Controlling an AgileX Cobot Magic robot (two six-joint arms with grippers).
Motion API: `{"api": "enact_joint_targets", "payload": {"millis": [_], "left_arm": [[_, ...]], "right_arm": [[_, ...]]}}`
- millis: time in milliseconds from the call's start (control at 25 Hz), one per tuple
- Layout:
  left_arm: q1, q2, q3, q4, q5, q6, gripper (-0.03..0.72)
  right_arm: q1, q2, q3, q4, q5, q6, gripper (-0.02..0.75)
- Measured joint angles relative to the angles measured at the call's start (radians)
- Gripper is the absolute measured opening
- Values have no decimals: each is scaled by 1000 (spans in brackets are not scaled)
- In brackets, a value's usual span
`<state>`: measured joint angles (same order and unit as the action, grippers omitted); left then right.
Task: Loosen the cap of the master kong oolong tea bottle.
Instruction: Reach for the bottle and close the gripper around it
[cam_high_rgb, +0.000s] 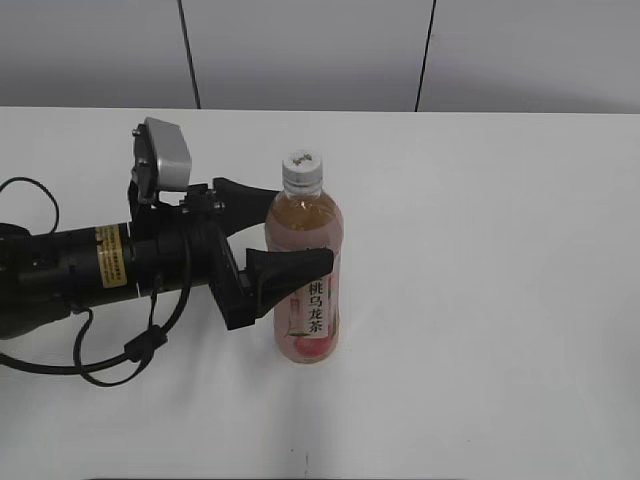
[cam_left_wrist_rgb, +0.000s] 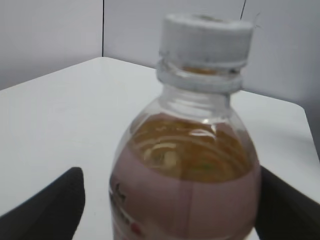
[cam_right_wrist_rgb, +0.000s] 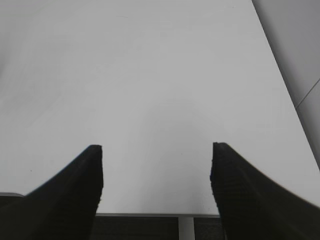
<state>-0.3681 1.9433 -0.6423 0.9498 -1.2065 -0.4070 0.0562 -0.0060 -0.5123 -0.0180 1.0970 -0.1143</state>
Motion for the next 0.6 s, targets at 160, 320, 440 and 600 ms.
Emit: {"api": "enact_joint_targets", "payload": {"millis": [160, 320, 440, 600], "left_arm": [[-21, 0, -4, 20, 0, -4, 591], [-70, 0, -5, 11, 0, -4, 591], [-94, 0, -5, -18, 0, -4, 591], [-99, 0, -7, -50, 1, -4, 591]], "right_arm": [[0, 0, 0, 0, 0, 0, 512], [0, 0, 0, 0, 0, 0, 512], [0, 0, 0, 0, 0, 0, 512], [0, 0, 0, 0, 0, 0, 512]]}}
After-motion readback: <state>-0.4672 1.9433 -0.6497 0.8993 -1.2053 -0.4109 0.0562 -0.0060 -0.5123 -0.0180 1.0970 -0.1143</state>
